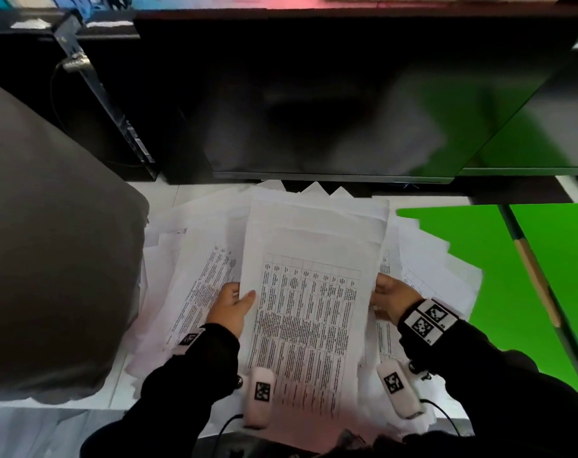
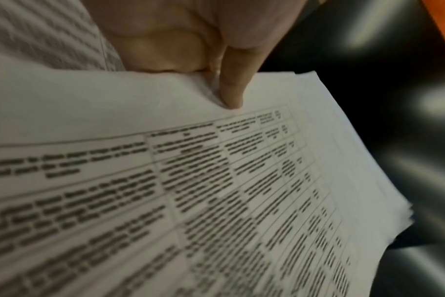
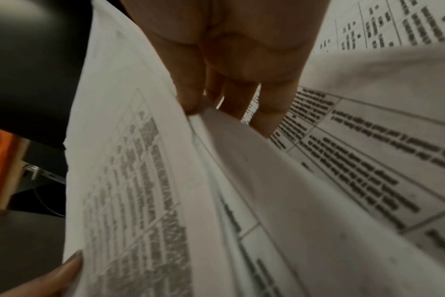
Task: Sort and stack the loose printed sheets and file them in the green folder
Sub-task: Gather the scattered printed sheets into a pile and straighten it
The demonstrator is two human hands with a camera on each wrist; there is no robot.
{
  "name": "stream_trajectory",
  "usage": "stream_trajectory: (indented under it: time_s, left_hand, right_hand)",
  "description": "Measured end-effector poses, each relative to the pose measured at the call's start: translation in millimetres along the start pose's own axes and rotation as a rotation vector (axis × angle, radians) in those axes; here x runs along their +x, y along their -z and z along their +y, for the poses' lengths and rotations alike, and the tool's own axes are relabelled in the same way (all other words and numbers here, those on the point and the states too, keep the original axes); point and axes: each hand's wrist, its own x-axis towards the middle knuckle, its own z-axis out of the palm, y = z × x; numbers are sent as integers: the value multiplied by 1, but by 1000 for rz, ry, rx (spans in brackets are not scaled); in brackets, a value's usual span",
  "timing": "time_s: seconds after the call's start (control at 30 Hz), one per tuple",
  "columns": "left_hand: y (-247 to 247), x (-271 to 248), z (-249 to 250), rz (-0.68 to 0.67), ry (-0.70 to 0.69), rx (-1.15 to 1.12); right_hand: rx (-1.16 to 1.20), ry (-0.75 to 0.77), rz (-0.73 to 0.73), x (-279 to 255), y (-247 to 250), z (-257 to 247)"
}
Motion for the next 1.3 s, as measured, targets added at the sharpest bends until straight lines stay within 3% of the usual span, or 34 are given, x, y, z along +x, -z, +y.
stream_trajectory:
  time_s: [0.13, 0.23, 0.3, 0.4, 0.53, 0.63, 0.93, 1.13, 1.23, 1.3]
  left_hand:
    - [-18, -12, 16, 40, -32, -118]
    - [-25, -20, 30, 73, -103, -57]
    - [-28, -30, 46, 90, -172, -17]
    - [-35, -52, 77, 105, -284, -31]
    - [-41, -69, 101, 141, -467, -139]
    - [-44, -70, 100, 124, -475, -138]
    - [-50, -55, 82, 44, -372, -94]
    - [-44, -50, 80, 71, -385, -102]
    - [-51, -43, 67, 40, -341, -85]
    - [-57, -38, 54, 26, -252, -61]
  right_hand:
    - [188, 29, 168, -11, 2, -13]
    - [299, 106, 149, -25, 7, -25]
    - [183, 231, 144, -32, 9, -34]
    - [-95, 403, 267, -38, 13, -48]
    - [12, 623, 394, -60, 12, -71]
    - [3, 686, 401, -67, 9, -72]
    - [-147, 441, 335, -62, -5, -65]
    - [-4, 384, 356, -54, 13, -58]
    - [-139, 258, 339, -45, 27, -39]
    - [-169, 151, 411, -39, 35, -23]
